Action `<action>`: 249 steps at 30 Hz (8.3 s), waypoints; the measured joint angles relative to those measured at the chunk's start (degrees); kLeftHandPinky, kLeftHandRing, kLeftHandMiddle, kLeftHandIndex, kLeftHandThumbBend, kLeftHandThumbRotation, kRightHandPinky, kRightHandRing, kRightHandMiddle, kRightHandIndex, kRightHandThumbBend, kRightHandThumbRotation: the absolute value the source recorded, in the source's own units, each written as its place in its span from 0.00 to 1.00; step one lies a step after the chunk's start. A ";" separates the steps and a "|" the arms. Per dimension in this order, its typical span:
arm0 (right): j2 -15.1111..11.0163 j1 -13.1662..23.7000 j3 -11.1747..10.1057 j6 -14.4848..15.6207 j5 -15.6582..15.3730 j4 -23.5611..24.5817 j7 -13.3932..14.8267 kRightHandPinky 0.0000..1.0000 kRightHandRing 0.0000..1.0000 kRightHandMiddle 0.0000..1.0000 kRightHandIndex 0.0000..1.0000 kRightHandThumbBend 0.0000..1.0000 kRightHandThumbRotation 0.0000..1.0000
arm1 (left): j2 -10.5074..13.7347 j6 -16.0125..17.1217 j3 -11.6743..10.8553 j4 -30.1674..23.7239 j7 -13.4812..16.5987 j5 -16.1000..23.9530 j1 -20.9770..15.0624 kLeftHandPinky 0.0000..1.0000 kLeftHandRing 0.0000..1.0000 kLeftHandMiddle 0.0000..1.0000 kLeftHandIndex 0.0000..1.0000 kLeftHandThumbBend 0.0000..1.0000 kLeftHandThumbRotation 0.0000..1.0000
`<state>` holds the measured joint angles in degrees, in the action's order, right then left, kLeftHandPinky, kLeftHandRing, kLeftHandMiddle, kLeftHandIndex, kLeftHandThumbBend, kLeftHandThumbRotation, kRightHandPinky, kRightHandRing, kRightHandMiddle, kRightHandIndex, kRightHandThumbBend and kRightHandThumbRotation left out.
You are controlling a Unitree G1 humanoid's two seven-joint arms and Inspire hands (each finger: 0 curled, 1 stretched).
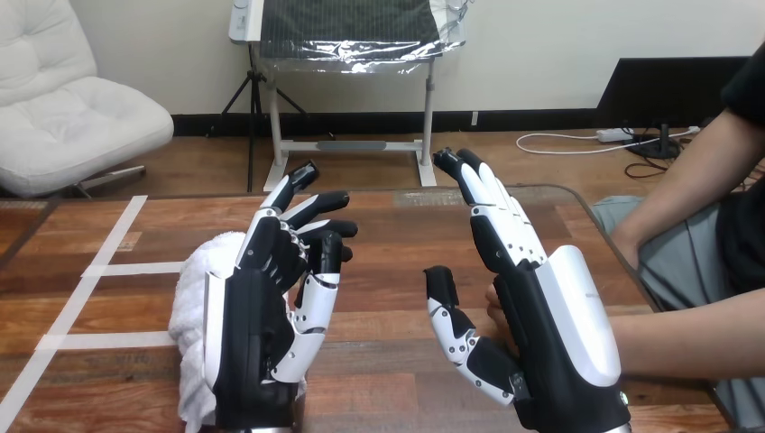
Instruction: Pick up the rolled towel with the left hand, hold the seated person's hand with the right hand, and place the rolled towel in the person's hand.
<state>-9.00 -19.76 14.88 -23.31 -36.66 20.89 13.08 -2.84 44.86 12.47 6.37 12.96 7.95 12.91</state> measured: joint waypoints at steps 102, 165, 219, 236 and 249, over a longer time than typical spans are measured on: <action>0.01 -0.30 -0.72 2.60 0.18 0.07 -1.48 1.00 1.00 1.00 0.98 0.02 0.00 | 2.47 -76.77 -3.64 -17.68 -3.99 62.19 -13.52 0.81 0.87 0.90 0.91 0.83 0.77; -0.17 -0.34 -1.58 7.84 0.91 3.61 -7.51 1.00 1.00 1.00 0.99 0.08 0.00 | 5.45 -87.04 1.10 2.20 -9.29 57.52 -22.11 0.76 0.84 0.90 0.91 0.94 0.93; -0.29 -0.35 -2.30 8.43 1.34 3.86 -11.09 1.00 1.00 1.00 0.97 0.07 0.00 | 12.26 -94.53 10.04 10.09 -9.95 57.98 -26.33 0.22 0.26 0.34 0.64 0.78 0.57; -0.35 -0.40 -2.55 9.24 1.91 5.13 -11.77 1.00 1.00 1.00 0.97 0.08 0.00 | 13.22 -91.14 9.56 9.50 -4.33 55.15 -26.31 0.18 0.22 0.29 0.51 0.74 0.04; -0.54 -0.39 -2.60 9.25 1.93 5.76 -11.78 1.00 1.00 0.99 0.95 0.08 0.00 | 12.87 -88.82 9.60 9.14 -0.85 53.14 -26.25 0.18 0.22 0.29 0.49 0.77 0.00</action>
<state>-9.54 -20.15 12.28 -14.07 -34.73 26.65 1.31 10.02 -43.97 22.07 15.51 12.10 61.09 -13.34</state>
